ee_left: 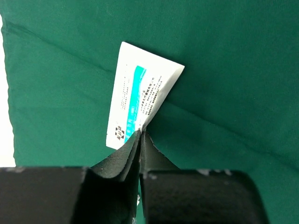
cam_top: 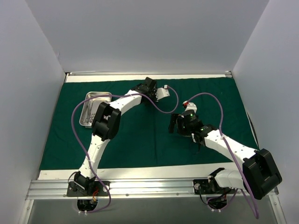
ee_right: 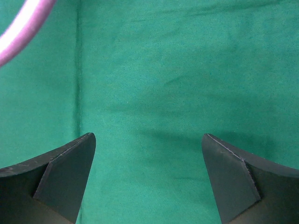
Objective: Open and lay out the surgical kit
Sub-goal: Place the medical item in the surgical kit, then pick up the medical item from the container.
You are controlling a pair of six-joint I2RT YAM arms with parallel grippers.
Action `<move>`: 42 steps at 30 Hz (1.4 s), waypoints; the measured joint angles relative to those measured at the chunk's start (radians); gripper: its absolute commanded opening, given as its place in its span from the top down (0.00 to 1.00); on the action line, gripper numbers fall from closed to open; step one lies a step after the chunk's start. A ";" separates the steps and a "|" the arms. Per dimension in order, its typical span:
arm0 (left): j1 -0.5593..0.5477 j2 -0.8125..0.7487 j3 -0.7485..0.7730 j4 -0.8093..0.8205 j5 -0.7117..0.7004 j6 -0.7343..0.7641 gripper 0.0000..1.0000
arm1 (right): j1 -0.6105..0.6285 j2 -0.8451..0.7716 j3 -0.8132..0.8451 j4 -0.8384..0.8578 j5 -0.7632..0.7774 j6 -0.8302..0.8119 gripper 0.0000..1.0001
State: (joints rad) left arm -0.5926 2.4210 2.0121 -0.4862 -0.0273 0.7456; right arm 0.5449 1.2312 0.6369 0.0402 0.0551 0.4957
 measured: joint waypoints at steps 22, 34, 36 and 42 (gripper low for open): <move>0.006 -0.011 0.003 0.008 0.037 -0.049 0.57 | 0.000 0.006 0.000 0.001 0.000 0.000 0.08; 0.026 -0.327 -0.188 0.154 0.047 -0.360 0.20 | 0.000 -0.033 -0.005 0.002 0.000 -0.004 0.09; 0.031 -0.423 -0.278 0.208 0.022 -0.425 0.15 | 0.002 -0.046 -0.009 0.002 0.000 -0.005 0.08; 0.069 -0.676 -0.483 0.272 -0.093 -0.621 0.05 | 0.006 -0.080 -0.010 0.008 0.000 -0.026 0.08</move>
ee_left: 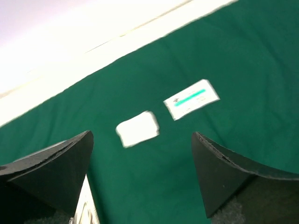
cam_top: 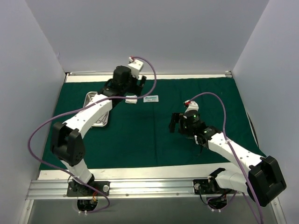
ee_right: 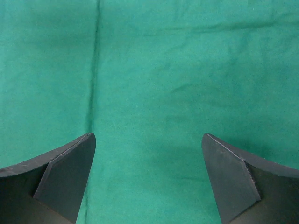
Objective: Open and lay out the surgical kit
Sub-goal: Pick up the medical item from the container.
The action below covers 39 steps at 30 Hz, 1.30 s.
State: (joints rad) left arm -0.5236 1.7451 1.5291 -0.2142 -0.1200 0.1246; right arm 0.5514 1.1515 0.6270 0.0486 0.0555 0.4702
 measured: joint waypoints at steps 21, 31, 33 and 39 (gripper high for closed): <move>0.450 -0.145 -0.234 -0.288 -0.014 -0.315 0.33 | 0.000 0.021 -0.005 0.058 -0.013 -0.025 0.09; 0.476 0.100 -0.158 -0.346 0.010 -0.295 0.58 | 0.001 0.036 -0.013 0.074 -0.031 -0.026 0.08; 0.480 0.134 -0.135 -0.347 0.009 -0.288 0.59 | 0.001 0.045 -0.013 0.077 -0.034 -0.026 0.09; 0.492 0.202 -0.086 -0.351 0.010 -0.270 0.64 | 0.002 0.059 -0.013 0.084 -0.039 -0.026 0.09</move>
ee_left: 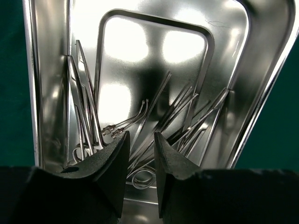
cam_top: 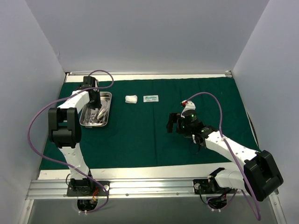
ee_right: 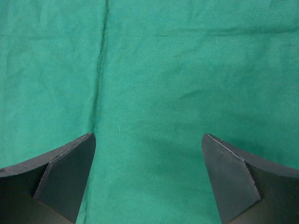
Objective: Open and lay out the surgical kit
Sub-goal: Pick up the medical item from the container.
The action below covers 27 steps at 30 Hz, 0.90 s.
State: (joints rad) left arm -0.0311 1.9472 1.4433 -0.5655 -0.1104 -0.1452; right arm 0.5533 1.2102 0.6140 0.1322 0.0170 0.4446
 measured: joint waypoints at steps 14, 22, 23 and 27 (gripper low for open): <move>0.013 0.071 0.033 -0.003 0.019 0.026 0.72 | 0.005 0.016 0.000 0.008 -0.004 0.000 0.09; 0.013 0.097 0.039 -0.003 0.018 0.031 0.85 | 0.005 0.016 0.000 0.008 -0.006 0.001 0.08; 0.013 0.097 0.040 -0.004 0.018 0.032 0.88 | 0.005 0.016 -0.001 0.008 -0.006 0.001 0.08; 0.013 0.098 0.042 -0.004 0.018 0.045 0.92 | 0.005 0.016 -0.001 0.008 -0.006 0.001 0.09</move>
State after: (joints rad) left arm -0.0177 2.0457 1.4857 -0.5697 -0.0929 -0.1005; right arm 0.5579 1.2259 0.6128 0.1402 0.0105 0.4454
